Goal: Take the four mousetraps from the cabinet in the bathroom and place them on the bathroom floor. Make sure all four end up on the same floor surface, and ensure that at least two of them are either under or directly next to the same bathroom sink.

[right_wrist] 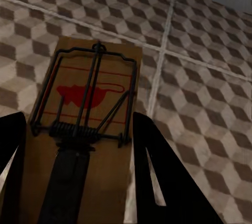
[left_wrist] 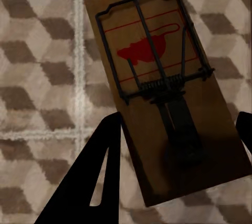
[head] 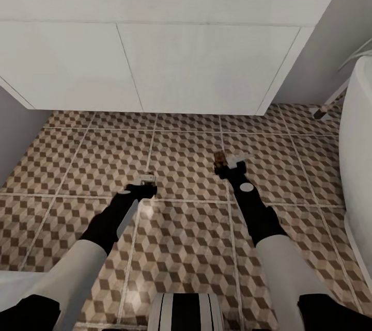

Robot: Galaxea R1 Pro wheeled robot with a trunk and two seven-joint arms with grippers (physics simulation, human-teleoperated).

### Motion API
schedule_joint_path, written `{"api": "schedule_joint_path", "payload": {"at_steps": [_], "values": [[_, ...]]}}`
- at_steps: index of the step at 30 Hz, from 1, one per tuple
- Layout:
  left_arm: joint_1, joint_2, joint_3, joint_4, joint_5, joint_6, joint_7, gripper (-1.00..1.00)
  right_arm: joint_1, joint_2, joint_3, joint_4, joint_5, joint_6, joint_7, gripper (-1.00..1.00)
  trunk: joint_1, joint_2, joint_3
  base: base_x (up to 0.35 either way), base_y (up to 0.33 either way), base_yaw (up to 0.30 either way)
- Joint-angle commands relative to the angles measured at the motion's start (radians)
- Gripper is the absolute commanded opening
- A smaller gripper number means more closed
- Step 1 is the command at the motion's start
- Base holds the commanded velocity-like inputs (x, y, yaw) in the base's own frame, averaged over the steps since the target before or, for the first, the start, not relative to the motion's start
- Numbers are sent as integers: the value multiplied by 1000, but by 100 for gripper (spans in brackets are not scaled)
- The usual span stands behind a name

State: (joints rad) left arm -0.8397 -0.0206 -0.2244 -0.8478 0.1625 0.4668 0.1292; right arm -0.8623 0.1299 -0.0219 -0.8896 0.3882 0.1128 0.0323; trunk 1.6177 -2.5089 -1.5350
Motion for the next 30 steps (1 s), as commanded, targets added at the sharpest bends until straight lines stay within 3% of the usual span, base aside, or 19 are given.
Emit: {"api": "schedule_joint_path", "payload": {"at_steps": [1,3,6,11,14,17,19,22,23,26,30], "values": [[-1,2,-4,-6,9,-3,10,-100,-2,2,33,-1,9,0,1,-100,0,0,-1,0,0,0],[-2,5,-7,-13,9,-9,10,-100,-3,3,93,-1,12,-1,-13,-100,0,0,-1,0,0,0],[-2,17,-12,-70,5,-15,11,-100,-4,5,131,1,19,16,-82,-100,0,0,-1,0,0,0],[4,55,-16,-215,-3,-10,13,-100,-4,7,142,-3,24,27,-329,-100,0,0,-1,0,0,0],[6,61,-16,-251,-47,-7,15,-100,-4,12,147,-4,24,25,-463,-100,0,0,-1,0,0,0],[8,62,-16,-280,-97,-6,15,-100,-4,26,150,-5,21,29,-510,-100,0,0,-1,0,0,0],[15,63,-15,-299,-111,-5,15,-100,-4,30,151,-5,19,30,-484,-100,0,0,-1,0,0,0],[21,62,-15,-309,-116,-4,15,-100,-3,32,149,-8,15,34,-334,-100,0,0,-1,0,0,0],[21,62,-15,-311,-116,-4,15,-100,-3,33,148,-13,10,36,-313,-100,0,0,-1,0,0,0],[22,61,-13,-336,-115,5,15,-100,-3,32,145,-28,-33,65,-282,-100,0,0,-1,0,0,0],[22,61,-12,-374,-113,78,15,-100,-3,29,145,-31,-76,91,-278,-100,0,0,-1,0,0,0]]}}
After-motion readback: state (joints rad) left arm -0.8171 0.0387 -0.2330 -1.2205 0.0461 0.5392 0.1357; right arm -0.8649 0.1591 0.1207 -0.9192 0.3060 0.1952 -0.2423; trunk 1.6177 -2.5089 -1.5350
